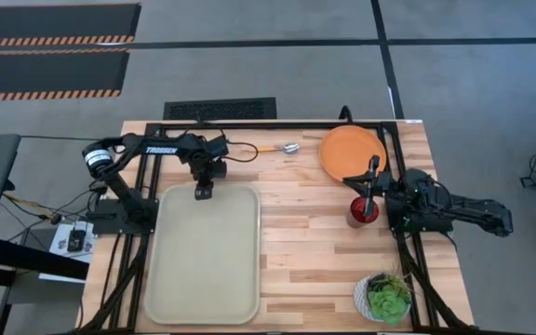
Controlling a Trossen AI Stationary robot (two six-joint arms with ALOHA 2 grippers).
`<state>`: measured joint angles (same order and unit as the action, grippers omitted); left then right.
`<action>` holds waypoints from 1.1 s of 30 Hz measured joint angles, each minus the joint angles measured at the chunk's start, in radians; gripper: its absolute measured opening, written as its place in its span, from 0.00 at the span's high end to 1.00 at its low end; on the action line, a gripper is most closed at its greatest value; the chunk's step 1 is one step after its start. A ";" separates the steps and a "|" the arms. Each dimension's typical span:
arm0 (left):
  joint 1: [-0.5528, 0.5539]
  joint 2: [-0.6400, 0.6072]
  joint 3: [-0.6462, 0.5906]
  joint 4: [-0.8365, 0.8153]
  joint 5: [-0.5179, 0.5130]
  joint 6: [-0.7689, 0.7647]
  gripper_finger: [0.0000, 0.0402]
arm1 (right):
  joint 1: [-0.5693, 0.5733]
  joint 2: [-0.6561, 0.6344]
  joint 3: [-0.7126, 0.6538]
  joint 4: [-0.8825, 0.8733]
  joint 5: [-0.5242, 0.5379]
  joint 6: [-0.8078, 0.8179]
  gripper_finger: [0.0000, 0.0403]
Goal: Pick and place plate/cup/fork/spoon on tray
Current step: Move the gray serving tray to the center of the table
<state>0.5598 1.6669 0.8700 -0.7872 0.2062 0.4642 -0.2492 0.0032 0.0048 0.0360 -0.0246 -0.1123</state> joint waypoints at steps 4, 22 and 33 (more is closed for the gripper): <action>0.002 0.002 -0.001 -0.028 0.063 0.040 0.93 | 0.000 0.000 0.000 0.000 0.000 0.000 0.86; 0.195 0.004 0.077 -0.061 0.193 -0.110 0.94 | 0.000 0.000 0.000 0.000 0.000 0.000 0.86; 0.243 -0.067 -0.009 0.073 0.225 -0.458 0.95 | 0.000 0.000 0.000 0.000 0.000 0.000 0.86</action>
<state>0.8030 1.5995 0.8613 -0.7139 0.4312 0.0057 -0.2493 0.0035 0.0048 0.0360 -0.0250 -0.1125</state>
